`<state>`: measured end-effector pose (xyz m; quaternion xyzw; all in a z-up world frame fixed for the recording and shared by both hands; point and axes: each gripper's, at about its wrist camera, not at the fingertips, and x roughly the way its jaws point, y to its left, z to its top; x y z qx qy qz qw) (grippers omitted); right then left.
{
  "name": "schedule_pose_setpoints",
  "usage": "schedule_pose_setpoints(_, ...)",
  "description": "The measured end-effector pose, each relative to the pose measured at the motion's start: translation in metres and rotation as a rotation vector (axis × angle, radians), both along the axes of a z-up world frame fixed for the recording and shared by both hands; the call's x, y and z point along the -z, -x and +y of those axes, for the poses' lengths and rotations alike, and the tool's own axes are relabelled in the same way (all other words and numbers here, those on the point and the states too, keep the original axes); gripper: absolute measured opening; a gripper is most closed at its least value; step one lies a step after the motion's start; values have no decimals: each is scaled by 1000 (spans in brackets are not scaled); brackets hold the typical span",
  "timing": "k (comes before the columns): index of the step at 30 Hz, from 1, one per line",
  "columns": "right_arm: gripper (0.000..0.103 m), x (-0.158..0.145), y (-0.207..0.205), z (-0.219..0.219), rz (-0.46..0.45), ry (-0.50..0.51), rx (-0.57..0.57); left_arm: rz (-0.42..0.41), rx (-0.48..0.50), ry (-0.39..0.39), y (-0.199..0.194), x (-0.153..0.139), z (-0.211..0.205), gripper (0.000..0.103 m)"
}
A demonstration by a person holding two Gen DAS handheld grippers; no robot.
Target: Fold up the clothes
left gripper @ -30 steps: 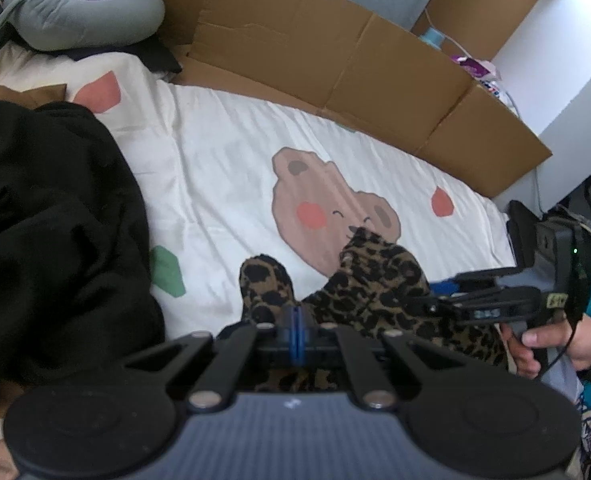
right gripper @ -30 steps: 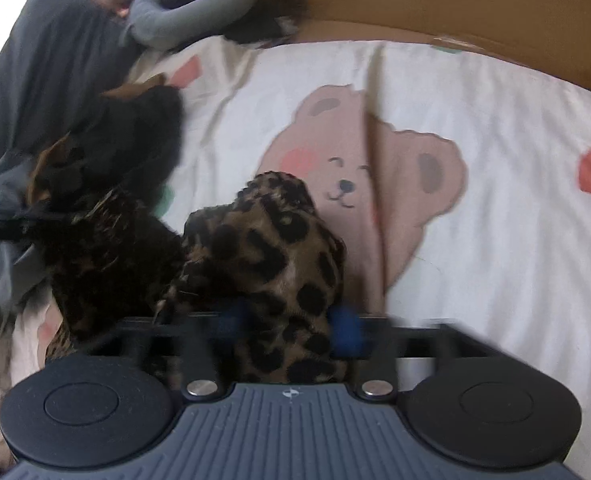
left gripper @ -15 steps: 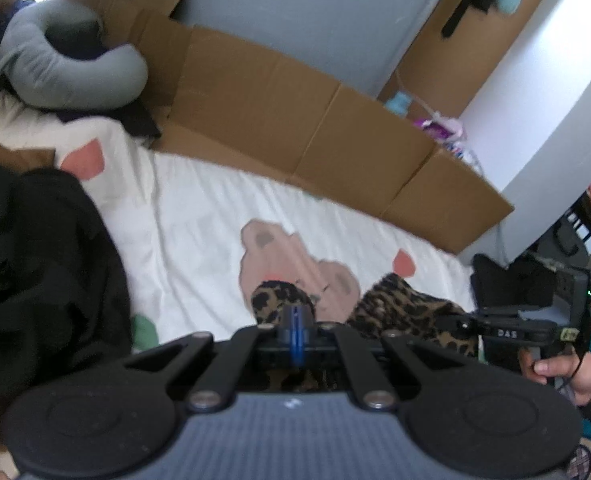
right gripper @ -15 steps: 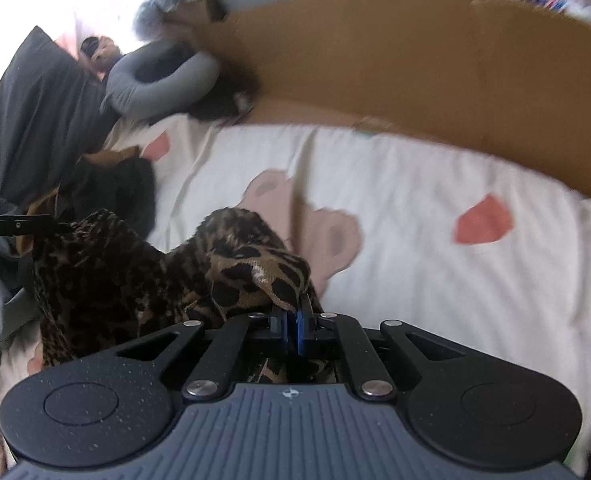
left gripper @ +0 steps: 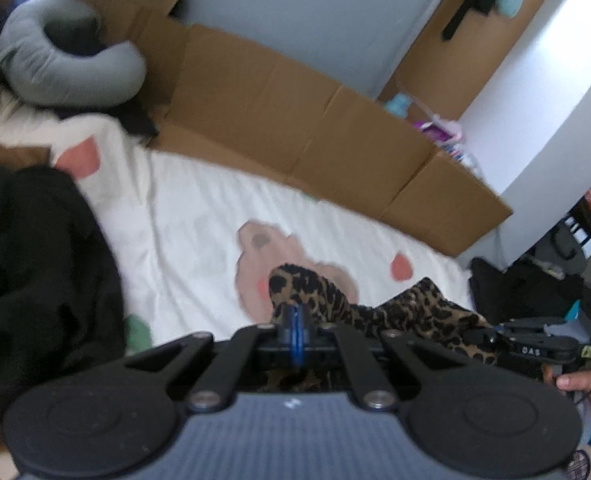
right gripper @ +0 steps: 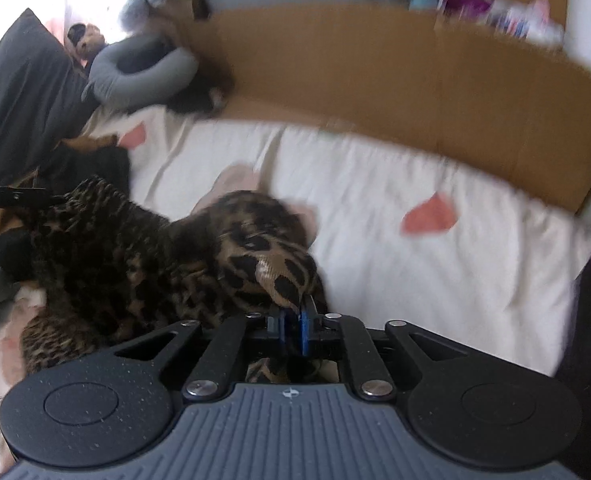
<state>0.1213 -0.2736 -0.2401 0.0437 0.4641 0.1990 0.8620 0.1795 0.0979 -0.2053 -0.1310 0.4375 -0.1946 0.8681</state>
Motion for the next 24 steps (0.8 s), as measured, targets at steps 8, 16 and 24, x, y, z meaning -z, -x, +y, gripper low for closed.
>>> schedule_pose_setpoints(8, 40, 2, 5, 1, 47, -83, -33, 48, -41, -45, 19, 13, 23, 0)
schedule_pose_setpoints(16, 40, -6, -16, -29, 54, -195, 75, 68, -57, -70, 29, 20, 34, 0)
schedule_pose_setpoints(24, 40, 29, -70, -24, 79, -116, 92, 86, -66, -90, 37, 24, 42, 0)
